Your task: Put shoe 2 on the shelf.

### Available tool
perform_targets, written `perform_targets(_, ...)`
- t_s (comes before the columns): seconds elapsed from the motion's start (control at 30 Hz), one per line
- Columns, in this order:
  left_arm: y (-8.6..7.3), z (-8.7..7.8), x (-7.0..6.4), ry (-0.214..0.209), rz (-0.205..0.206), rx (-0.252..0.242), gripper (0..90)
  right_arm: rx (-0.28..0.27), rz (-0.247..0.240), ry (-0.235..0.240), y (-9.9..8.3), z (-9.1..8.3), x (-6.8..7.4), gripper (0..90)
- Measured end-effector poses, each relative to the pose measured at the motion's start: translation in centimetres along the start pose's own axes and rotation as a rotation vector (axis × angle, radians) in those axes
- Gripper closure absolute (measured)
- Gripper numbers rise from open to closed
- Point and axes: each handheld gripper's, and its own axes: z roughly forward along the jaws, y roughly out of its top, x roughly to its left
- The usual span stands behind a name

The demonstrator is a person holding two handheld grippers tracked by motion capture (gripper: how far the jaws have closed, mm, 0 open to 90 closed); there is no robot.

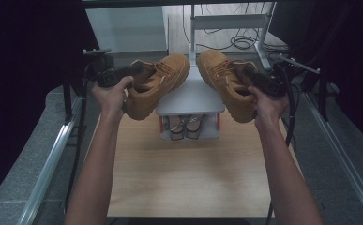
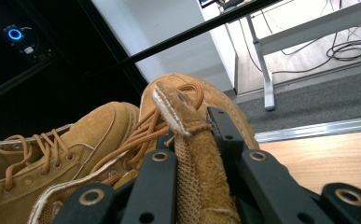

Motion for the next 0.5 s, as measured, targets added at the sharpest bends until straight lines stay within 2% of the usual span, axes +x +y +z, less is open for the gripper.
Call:
perform_targets(0.17, 0.4, 1.2, 0.6, 0.009, -0.049, -0.006, 77.4, 0.021, 0.016, -0.006, 0.0, 1.8, 0.4, 80.5)
perform_targets(0.33, 1.1, 2.9, 1.0, 0.026, -0.058, 0.010, 77.3, 0.056, 0.042, -0.008, 0.1, 4.1, 0.6, 80.5)
perform_targets(0.5, 1.4, 4.3, 1.9, 0.015, -0.107, 0.041, 76.9, 0.098, 0.058, -0.034, 0.8, 6.1, 0.9, 80.0)
